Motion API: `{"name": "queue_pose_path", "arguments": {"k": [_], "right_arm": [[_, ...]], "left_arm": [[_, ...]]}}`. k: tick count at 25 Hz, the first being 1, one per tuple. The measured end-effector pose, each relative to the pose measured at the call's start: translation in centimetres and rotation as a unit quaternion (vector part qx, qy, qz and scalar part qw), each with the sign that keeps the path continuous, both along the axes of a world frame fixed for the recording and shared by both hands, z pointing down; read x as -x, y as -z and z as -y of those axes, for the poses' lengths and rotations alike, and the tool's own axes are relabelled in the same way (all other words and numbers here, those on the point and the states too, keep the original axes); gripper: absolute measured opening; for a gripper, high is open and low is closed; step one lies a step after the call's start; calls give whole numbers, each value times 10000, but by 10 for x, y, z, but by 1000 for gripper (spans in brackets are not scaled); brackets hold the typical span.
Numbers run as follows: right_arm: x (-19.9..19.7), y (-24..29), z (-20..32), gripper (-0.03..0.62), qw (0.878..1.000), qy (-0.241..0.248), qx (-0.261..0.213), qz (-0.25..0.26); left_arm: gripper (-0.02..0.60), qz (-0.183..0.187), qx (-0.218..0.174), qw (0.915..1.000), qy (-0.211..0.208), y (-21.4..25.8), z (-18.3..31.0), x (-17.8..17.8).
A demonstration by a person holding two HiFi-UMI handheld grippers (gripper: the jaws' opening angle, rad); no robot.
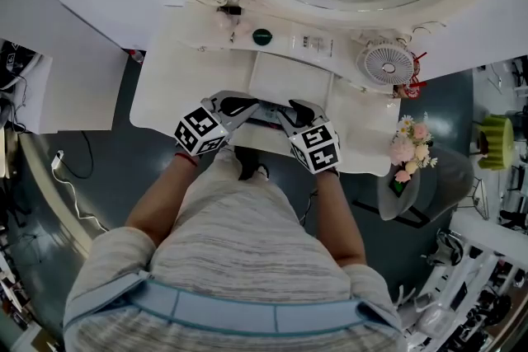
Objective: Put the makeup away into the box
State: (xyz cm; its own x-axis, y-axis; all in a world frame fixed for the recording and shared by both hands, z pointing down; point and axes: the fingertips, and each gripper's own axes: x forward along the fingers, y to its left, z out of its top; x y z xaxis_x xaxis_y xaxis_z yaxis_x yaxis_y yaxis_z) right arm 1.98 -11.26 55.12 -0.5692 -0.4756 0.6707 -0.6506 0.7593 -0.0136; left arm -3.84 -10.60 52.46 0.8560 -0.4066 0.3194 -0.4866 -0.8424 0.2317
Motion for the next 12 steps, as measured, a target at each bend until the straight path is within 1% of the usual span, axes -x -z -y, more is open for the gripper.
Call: {"name": "queue_pose_path", "arguments": {"k": [7,9,12], "right_arm": [[6,5,11,123,9997,-143,-11,177],[7,5,13,123,9996,-186,-5,224],[7,7,17,123,9993,-255,-16,273]], "left_arm": [[14,128,-82,9998,98,3,17,9],[15,244,-131,9994,205,3,28,14],[17,484,-252,9973,494,5,51,24]]}}
